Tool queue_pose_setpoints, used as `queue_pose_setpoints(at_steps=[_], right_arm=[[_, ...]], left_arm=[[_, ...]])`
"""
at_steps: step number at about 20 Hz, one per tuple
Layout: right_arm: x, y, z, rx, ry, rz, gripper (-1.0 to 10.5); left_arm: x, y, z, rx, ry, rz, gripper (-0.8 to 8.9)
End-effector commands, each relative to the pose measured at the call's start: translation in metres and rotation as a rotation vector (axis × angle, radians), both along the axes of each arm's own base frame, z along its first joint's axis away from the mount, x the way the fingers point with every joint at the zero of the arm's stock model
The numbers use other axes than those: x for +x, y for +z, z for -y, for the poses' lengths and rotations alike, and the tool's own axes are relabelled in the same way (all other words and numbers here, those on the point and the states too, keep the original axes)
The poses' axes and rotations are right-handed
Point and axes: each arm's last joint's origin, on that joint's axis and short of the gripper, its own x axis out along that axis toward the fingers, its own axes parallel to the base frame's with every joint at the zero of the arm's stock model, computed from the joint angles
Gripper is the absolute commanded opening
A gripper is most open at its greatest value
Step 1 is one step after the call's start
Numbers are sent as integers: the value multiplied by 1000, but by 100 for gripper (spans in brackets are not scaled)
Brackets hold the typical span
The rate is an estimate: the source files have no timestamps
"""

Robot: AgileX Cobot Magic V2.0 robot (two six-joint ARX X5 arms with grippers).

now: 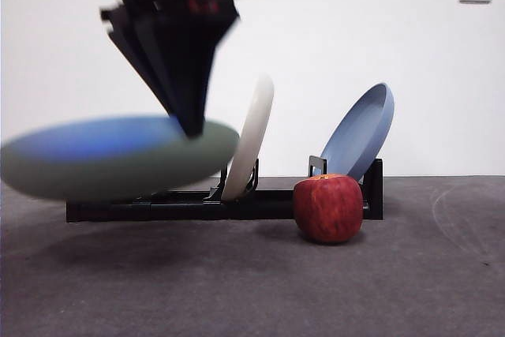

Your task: Take the green plate from the plate rack,put the plate on the table,take the apple from the table,put the apple in the plate

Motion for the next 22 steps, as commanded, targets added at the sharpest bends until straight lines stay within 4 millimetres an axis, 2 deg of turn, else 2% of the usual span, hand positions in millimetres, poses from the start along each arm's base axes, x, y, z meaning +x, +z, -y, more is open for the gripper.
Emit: queue_pose_setpoints(at_steps=[1,8,11,13,14,17,22], right_arm=[[0,0,0,-7,3,6,501],[1,0,1,-33,-12,21,501],[1,0,1,-36,-13,21,501],[1,0,1,-36,-13,21,501],[1,0,1,-36,-13,21,501],[1,0,1,-36,-12,21,501],[1,0,1,-36,-12,20,501]], left_arm=[[8,-19,11,26,4,-11,-8],[19,-69,29,48,-33,-128,-9],[13,-92,24,57,-41,-198,-8],[9,-100,18,92,-30,-226,1],[8,-102,15,104,-8,-239,15],[12,-100,12,94,32,-240,273],[15,-87,7,50,46,-208,293]])
